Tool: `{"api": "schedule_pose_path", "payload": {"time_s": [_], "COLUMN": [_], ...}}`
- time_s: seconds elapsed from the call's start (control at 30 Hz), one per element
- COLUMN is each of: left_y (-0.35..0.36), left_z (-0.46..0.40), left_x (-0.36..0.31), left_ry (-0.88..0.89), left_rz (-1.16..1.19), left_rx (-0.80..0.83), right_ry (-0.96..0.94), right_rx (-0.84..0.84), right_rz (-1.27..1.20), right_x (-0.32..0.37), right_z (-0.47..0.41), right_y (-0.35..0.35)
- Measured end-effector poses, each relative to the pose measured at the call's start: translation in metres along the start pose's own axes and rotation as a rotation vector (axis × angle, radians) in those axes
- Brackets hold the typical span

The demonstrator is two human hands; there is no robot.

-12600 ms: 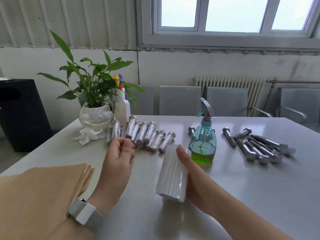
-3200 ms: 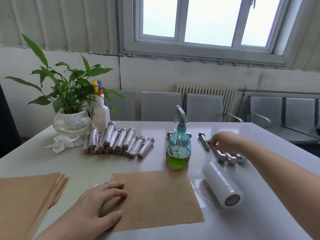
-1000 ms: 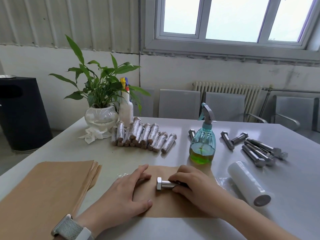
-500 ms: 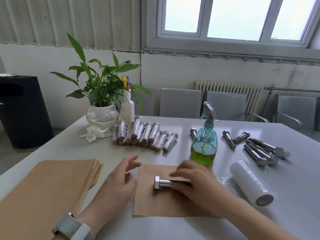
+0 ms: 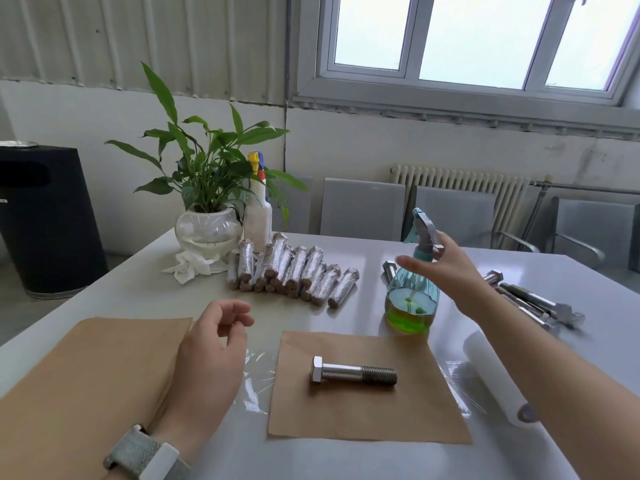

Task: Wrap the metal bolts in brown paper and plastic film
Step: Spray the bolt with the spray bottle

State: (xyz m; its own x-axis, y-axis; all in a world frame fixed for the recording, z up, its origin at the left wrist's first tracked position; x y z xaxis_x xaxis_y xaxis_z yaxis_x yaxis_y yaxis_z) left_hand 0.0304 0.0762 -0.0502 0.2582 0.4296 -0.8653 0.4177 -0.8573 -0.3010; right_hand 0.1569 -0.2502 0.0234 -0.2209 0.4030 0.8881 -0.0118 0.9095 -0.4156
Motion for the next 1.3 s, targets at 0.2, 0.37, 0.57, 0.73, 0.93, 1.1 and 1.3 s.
{"api": "schedule_pose_path", "payload": {"time_s": [0.2,0.37,0.57,0.73,0.93,1.1,1.3], "left_y": [-0.002,-0.002,-0.001,0.0,0.001,0.002,0.003], "left_z": [-0.001,0.001,0.002,0.002,0.002,0.003,0.004], "left_x": [-0.002,-0.003,-0.001,-0.001,-0.003,-0.003,-0.001], "left_ry": [0.004,0.017,0.01,0.024,0.04,0.043,0.014], "left_rz": [0.017,-0.004,-0.015,-0.042,-0.076,-0.104,-0.077], "left_rx": [-0.036,-0.033,-0.014,0.009,0.038,0.059,0.063], "right_ry": [-0.013,0.009,-0.113,-0.111,0.415,0.558,0.618], "right_rx": [-0.11,-0.137,-0.125,0.21,0.727,0.793,0.826], "right_rz": [-0.022,-0.016,-0.076,0.137,0.275,0.365,0.353], "right_x": [-0.002,0.0,0.046,0.118,0.07,0.053,0.053], "right_z": [-0.015,-0.017,0.007,0.045,0.116,0.132,0.132], "right_y": [0.008,0.013,0.011,0.001,0.039,0.058,0.069]}}
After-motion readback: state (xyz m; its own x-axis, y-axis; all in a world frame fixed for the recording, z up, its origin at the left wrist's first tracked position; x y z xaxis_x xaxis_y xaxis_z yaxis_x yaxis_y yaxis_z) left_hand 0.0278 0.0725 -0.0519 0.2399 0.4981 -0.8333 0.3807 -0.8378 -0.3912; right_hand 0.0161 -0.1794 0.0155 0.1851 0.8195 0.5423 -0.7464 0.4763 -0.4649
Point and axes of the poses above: each hand's wrist, its own z-axis away from the middle knuckle, its own y-axis out of the palm, x = y × z, the point moved 4 cm from there along -z, towards the middle knuckle, and after that the axes turned 8 degrees about x, right-handed, at the moved point
